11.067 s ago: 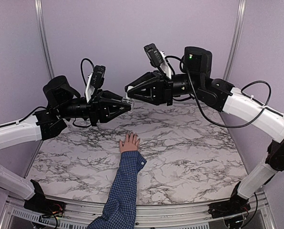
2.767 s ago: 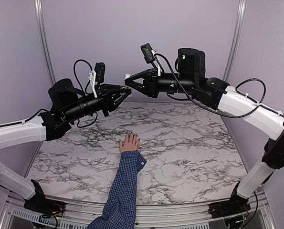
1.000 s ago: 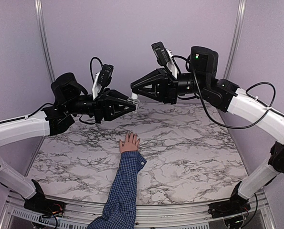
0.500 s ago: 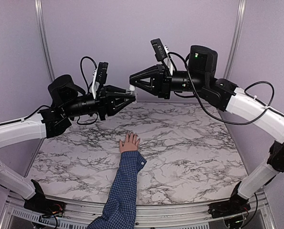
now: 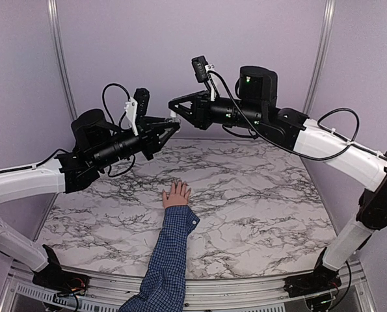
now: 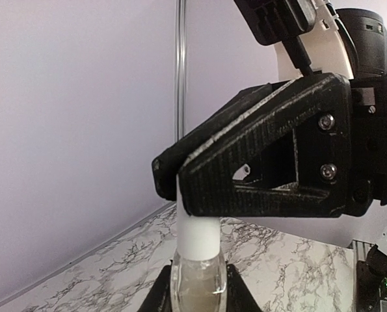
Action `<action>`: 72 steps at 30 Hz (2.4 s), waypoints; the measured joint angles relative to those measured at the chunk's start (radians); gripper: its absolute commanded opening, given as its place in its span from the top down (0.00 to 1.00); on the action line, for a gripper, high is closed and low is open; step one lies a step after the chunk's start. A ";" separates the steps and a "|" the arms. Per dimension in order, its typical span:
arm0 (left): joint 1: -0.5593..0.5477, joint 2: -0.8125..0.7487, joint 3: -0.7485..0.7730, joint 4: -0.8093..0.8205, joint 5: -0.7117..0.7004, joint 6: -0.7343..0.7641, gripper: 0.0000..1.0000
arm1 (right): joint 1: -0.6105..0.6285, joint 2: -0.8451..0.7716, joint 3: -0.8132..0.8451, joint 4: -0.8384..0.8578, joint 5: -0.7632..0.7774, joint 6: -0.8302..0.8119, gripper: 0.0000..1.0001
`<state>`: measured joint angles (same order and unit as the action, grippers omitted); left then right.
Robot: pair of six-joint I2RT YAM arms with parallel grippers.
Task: Paint the nails
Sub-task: Screw the nail polish bottle cap onto the nail polish bottle.
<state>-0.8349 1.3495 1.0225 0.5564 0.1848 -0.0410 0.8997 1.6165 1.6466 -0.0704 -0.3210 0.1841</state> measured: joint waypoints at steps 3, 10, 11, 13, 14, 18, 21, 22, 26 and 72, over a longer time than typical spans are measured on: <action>-0.019 0.009 0.000 0.000 -0.088 0.034 1.00 | 0.013 0.005 0.000 -0.006 0.076 0.023 1.00; -0.035 0.022 0.001 -0.001 -0.158 0.090 1.00 | 0.026 0.007 -0.005 -0.011 0.148 0.028 0.80; -0.034 0.022 0.001 -0.001 -0.149 0.093 1.00 | 0.026 0.002 -0.012 -0.008 0.148 0.023 0.75; -0.030 0.021 0.000 0.002 -0.119 0.091 1.00 | 0.026 -0.013 -0.032 -0.007 0.140 0.020 0.64; -0.026 0.019 0.000 0.006 -0.102 0.087 1.00 | 0.028 -0.023 -0.050 -0.008 0.128 0.010 0.58; -0.008 -0.006 -0.007 0.016 -0.006 0.058 1.00 | 0.024 -0.064 -0.110 -0.008 0.076 -0.010 0.43; -0.002 -0.020 -0.007 0.018 0.071 0.026 1.00 | 0.011 -0.102 -0.143 0.002 0.015 -0.028 0.35; 0.001 -0.023 -0.007 0.019 0.095 0.018 1.00 | 0.007 -0.112 -0.146 0.006 -0.002 -0.033 0.33; 0.009 -0.026 -0.007 0.018 0.230 -0.032 1.00 | -0.014 -0.149 -0.147 0.024 -0.100 -0.066 0.31; 0.026 0.044 0.108 0.020 0.810 -0.261 1.00 | -0.046 -0.130 -0.134 0.142 -0.691 -0.071 0.95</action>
<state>-0.8085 1.3937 1.1309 0.5766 0.9947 -0.3019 0.8536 1.4864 1.5124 0.0711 -1.0119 0.1135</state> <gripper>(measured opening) 0.215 0.129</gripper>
